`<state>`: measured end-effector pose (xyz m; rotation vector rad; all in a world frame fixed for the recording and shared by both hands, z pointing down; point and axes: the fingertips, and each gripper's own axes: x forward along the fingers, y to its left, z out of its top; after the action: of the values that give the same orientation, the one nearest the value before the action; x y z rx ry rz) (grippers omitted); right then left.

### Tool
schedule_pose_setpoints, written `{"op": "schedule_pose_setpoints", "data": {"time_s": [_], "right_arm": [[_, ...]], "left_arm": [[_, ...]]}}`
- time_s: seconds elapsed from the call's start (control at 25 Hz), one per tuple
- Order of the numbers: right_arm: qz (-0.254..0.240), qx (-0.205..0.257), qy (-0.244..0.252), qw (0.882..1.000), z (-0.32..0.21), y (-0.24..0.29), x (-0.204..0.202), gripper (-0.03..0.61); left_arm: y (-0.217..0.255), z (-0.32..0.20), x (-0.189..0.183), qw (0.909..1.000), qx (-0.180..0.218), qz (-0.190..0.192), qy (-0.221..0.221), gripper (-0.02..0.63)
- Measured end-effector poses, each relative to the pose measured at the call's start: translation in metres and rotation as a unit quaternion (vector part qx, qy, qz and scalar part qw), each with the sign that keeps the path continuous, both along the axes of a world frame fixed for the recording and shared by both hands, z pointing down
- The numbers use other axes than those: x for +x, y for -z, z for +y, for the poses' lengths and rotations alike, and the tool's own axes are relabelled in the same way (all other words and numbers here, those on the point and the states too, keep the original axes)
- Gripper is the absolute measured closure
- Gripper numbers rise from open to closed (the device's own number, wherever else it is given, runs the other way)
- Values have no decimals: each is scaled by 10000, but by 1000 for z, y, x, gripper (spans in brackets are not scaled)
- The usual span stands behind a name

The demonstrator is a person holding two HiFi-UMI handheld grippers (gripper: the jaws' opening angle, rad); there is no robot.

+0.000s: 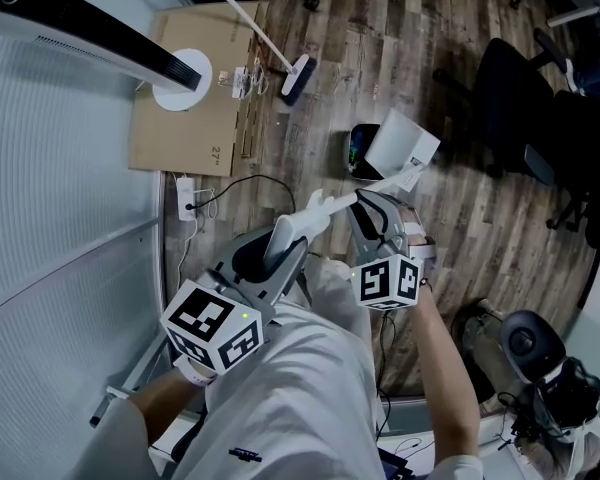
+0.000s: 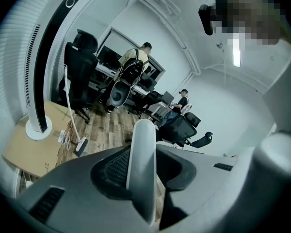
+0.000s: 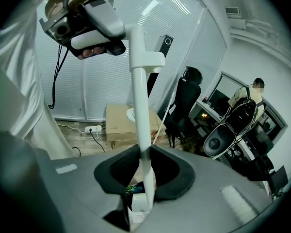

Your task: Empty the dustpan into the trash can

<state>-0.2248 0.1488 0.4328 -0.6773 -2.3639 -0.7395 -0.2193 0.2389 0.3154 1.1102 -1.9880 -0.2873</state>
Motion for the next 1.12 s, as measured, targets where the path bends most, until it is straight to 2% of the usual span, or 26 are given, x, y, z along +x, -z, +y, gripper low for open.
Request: {"op": "schedule_pose_setpoints", "data": {"time_s": [0.52,1.12], "right_arm": [[14,-115,-273,9996,-11,7,6,491],[-333,-411,-1209,9913,-47,29,9,491]], "left_arm": [[14,-18,6,9991,-107,-114,-390,494],[47,-68,9,9941,-21,-454,-986,495]]}}
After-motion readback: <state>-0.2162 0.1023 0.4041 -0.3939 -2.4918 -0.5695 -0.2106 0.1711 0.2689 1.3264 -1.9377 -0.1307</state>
